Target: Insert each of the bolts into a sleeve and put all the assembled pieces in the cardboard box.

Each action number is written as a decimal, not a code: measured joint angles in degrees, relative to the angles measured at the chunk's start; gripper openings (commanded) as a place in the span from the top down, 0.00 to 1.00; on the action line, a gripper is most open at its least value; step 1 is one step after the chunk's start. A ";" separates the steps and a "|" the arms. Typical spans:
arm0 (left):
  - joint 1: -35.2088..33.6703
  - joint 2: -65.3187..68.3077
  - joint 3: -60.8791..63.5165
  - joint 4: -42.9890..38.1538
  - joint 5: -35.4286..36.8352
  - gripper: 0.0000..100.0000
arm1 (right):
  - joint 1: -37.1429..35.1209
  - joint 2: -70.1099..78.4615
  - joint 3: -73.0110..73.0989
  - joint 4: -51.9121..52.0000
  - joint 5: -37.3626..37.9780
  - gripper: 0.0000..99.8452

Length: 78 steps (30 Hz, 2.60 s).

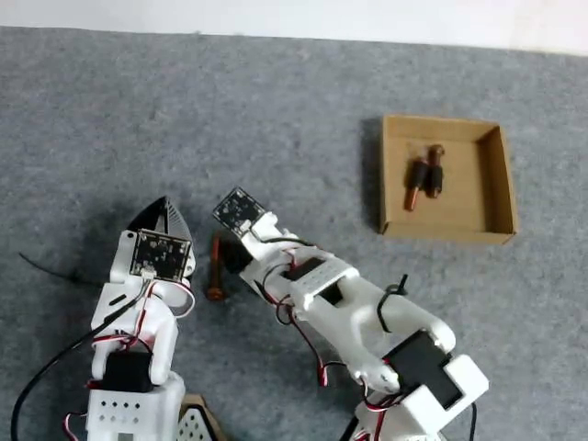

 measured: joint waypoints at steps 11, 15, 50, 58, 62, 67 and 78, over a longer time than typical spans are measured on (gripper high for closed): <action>0.00 0.00 0.00 0.00 0.00 1.00 | 0.88 -0.35 -2.02 7.65 0.00 0.99; 0.00 0.00 0.00 0.00 0.00 1.00 | 1.58 -0.26 -2.29 8.44 0.00 0.99; 0.00 0.00 0.00 0.00 0.00 1.00 | 13.01 -46.77 19.25 28.48 0.18 0.99; 0.09 0.00 0.00 0.00 0.00 1.00 | 21.45 -47.21 24.26 29.54 0.18 0.99; 0.09 0.00 0.00 0.00 0.00 1.00 | 21.63 -47.21 24.97 29.80 0.18 0.99; 0.09 0.00 0.00 0.00 0.00 1.00 | 21.71 -43.87 26.81 30.59 1.05 0.99; 0.09 0.00 0.00 0.00 0.00 1.00 | 22.77 -31.56 21.80 30.77 3.08 0.89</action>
